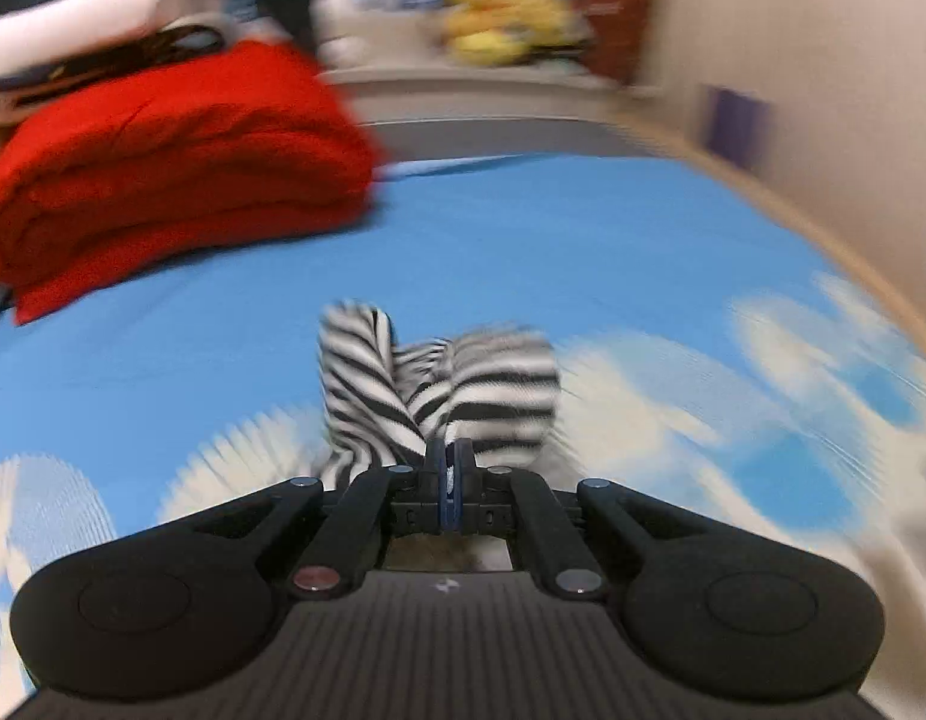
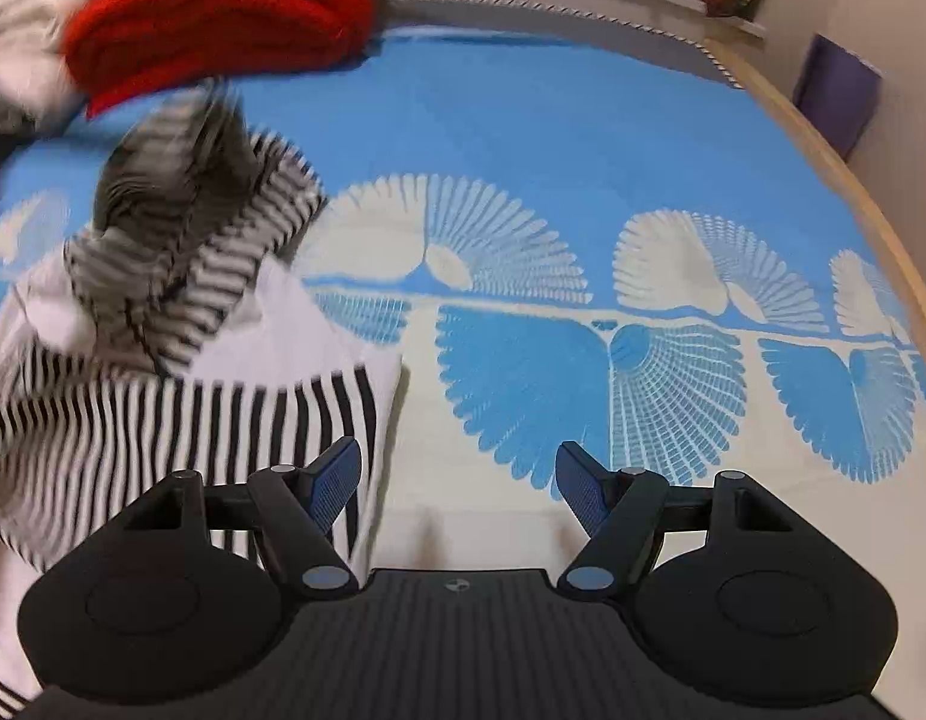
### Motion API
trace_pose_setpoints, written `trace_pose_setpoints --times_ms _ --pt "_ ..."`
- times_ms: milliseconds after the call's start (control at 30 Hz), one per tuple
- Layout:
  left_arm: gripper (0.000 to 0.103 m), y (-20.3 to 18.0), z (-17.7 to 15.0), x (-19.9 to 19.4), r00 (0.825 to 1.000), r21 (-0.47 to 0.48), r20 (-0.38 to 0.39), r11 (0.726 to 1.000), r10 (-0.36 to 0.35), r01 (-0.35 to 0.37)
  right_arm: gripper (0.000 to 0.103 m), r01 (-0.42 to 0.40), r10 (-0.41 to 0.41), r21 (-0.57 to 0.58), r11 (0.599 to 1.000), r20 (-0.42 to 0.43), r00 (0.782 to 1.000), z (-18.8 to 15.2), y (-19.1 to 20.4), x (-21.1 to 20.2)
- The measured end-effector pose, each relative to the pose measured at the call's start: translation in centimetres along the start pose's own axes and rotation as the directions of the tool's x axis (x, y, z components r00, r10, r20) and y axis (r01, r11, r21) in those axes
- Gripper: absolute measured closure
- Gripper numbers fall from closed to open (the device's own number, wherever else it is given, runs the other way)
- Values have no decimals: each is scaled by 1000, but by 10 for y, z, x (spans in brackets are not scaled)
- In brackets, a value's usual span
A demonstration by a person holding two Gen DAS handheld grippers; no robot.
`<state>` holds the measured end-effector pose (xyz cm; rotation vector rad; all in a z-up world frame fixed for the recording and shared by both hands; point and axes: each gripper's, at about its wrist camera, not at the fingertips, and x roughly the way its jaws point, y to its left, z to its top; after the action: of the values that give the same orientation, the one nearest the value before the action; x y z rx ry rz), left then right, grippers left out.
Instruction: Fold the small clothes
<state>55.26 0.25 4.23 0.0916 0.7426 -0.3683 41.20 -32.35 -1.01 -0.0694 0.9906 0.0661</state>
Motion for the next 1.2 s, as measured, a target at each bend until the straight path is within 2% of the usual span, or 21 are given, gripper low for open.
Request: trace_pose_setpoints --times_ms 67,133,200,233,267,300,333,367,400,433,500,600,667,767,800,867,967,1067,1133,1167,1200 --pt "102 -25 -45 -55 992 42 -49 992 -119 121 30 -4 3 46 999 29 1000 4 -5 -8" --pt "102 -37 -90 -97 982 80 -127 985 -143 154 30 -10 6 88 996 45 999 6 -9 -14" --pt "99 -33 -126 -124 955 84 -271 985 -123 151 30 -13 7 127 992 51 999 5 -14 -16" --pt "99 -27 -140 -131 928 68 -362 990 -91 124 30 -13 6 139 990 51 999 4 -15 -17" --pt "99 -19 -146 -137 913 47 -405 996 -55 81 30 -15 7 151 988 50 999 4 -15 -17" --pt "98 -11 -145 -142 913 19 -408 1000 -13 23 30 -20 12 163 986 49 999 4 -15 -17" --pt "96 -2 -138 -144 924 -29 -382 999 23 -37 30 -29 20 176 984 49 999 4 -15 -17" --pt "86 7 -128 -143 935 -108 -352 990 42 -86 30 -41 32 190 981 49 998 4 -14 -17" --pt "69 17 -117 -139 943 -193 -329 974 51 -121 30 -59 50 208 976 48 998 5 -12 -16" --pt "63 26 -106 -132 950 -296 -308 943 59 -154 30 -89 80 234 968 45 996 5 -11 -14" --pt "57 32 -100 -112 954 -412 -293 893 59 -182 31 -145 143 293 945 30 989 5 -7 -7" --pt "49 40 -114 -73 917 -464 -395 849 58 -253 42 -218 237 381 898 -2 971 2 1 6" --pt "49 42 -125 -54 862 -463 -503 821 66 -333 50 -251 288 426 869 -24 957 -1 9 17" --pt "28 40 -135 -65 876 -491 -480 810 55 -320 53 -271 337 459 846 -66 939 -5 25 32" --pt "26 38 -137 -68 871 -491 -484 799 82 -348 53 -275 348 459 845 -83 934 -6 32 37" --pt "26 43 -147 -67 849 -508 -517 760 109 -406 52 -278 364 446 851 -116 924 -7 46 47" --pt "27 48 -160 -71 836 -587 -546 687 54 -427 43 -275 366 394 877 -179 913 -11 72 61" --pt "27 50 -164 -66 833 -610 -552 660 43 -439 41 -268 355 338 902 -231 906 -20 97 71" --pt "32 48 -166 -64 832 -608 -552 657 54 -446 42 -260 343 310 915 -253 905 -25 110 76" --pt "47 46 -167 -63 835 -610 -548 658 52 -442 44 -249 330 300 921 -258 908 -27 115 78" --pt "74 47 -167 -62 839 -616 -542 659 43 -432 63 -228 308 298 927 -255 917 -28 118 80"
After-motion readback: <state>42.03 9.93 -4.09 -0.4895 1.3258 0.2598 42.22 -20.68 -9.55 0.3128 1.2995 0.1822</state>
